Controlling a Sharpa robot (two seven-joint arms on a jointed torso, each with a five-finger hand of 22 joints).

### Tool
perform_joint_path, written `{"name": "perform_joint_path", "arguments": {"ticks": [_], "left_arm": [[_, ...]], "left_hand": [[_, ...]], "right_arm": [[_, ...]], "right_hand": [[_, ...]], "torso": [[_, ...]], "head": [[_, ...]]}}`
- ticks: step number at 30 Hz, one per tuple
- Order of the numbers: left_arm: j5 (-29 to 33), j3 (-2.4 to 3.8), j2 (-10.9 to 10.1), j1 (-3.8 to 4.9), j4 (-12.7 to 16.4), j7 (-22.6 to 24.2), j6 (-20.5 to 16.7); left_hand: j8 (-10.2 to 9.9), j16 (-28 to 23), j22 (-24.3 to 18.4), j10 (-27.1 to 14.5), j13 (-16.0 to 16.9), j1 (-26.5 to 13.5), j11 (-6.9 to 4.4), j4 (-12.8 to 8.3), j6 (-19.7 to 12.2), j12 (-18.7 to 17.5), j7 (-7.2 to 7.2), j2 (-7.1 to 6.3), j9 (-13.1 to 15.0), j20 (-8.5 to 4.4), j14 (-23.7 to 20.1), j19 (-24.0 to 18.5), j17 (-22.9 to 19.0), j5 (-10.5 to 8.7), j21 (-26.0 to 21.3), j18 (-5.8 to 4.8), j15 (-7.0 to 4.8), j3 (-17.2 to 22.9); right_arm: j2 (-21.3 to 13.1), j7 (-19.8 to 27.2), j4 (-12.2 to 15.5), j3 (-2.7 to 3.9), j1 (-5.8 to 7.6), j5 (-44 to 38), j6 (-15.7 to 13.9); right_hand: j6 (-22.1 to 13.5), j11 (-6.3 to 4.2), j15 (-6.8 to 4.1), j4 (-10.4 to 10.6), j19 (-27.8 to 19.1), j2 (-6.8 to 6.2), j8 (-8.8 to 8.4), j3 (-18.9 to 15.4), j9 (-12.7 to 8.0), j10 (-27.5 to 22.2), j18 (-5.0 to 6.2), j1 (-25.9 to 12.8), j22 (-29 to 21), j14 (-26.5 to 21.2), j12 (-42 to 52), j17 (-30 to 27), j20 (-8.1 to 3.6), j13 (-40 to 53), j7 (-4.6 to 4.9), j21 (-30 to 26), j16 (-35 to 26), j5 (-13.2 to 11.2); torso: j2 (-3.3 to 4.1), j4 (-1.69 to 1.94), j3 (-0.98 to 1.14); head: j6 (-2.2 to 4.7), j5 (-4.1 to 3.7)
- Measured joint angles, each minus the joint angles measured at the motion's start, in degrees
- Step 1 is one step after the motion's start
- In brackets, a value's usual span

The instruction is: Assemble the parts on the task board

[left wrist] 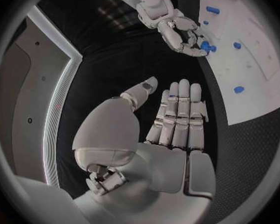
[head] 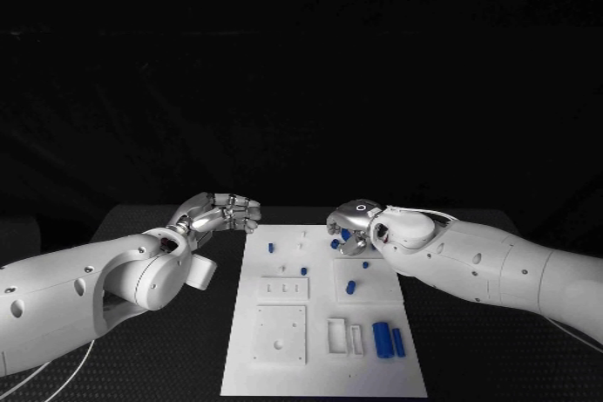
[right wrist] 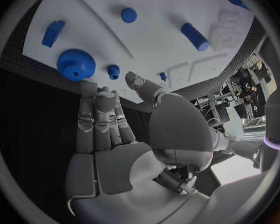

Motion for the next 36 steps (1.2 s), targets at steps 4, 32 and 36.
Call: {"name": "perform_joint_path", "arguments": {"ticks": [4, 32, 36], "left_arm": [[0.1, 0.01, 0.3, 0.00, 0.0, 0.0, 0.0], [0.3, 0.01, 0.7, 0.00, -0.5, 0.0, 0.4], [0.3, 0.01, 0.7, 0.00, -0.5, 0.0, 0.5]], "left_hand": [[0.0, 0.0, 0.0, 0.0, 0.0, -0.2, 0.00, 0.0, 0.0, 0.0, 0.00, -0.16, 0.0, 0.00, 0.0, 0.0, 0.1, 0.00, 0.2, -0.01, 0.00, 0.0], [0.0, 0.0, 0.0, 0.0, 0.0, -0.5, 0.00, 0.0, 0.0, -0.2, 0.00, 0.00, 0.0, 0.20, 0.0, -0.2, 0.2, 0.00, 0.2, -0.06, -0.01, 0.0], [-0.2, 0.0, 0.0, 0.0, 0.0, -0.5, 0.00, 0.0, 0.0, -0.2, 0.00, 0.00, 0.0, 0.20, 0.0, -0.2, 0.2, 0.00, 0.2, -0.06, -0.01, 0.0]], "right_arm": [[0.3, -0.2, -0.1, -0.02, -0.08, -0.4, 0.0], [0.9, -1.3, -0.7, 0.03, -0.21, -2.4, 0.0], [1.0, -1.7, -0.6, 0.07, -0.17, -2.9, -0.3]], "right_hand": [[0.0, -0.21, -0.01, -0.1, 0.0, 0.32, 0.00, 0.2, 0.1, 0.3, -0.01, 0.3, 0.0, 0.0, 0.0, -0.2, 0.01, 0.1, 0.00, 0.3, 0.3, 0.0], [2.7, -1.06, -0.85, -0.6, -0.4, 1.99, 1.85, 2.3, 1.0, 5.2, -0.27, 1.1, 0.0, -0.8, 1.0, -1.6, -0.01, 0.7, -0.64, 2.5, 2.1, -0.5], [4.5, -1.85, -1.37, -0.8, -0.4, 3.40, 2.89, 3.0, 1.5, 7.0, -0.44, 1.1, 0.0, -1.1, 1.8, -1.9, -0.01, 1.4, -1.14, 3.1, 2.5, -0.5]], "torso": [[0.37, 0.06, -0.05], [2.15, 0.19, -0.15], [2.31, 0.19, -0.16]], "head": [[0.05, 0.13], [0.46, 0.46], [0.53, 0.43]]}}
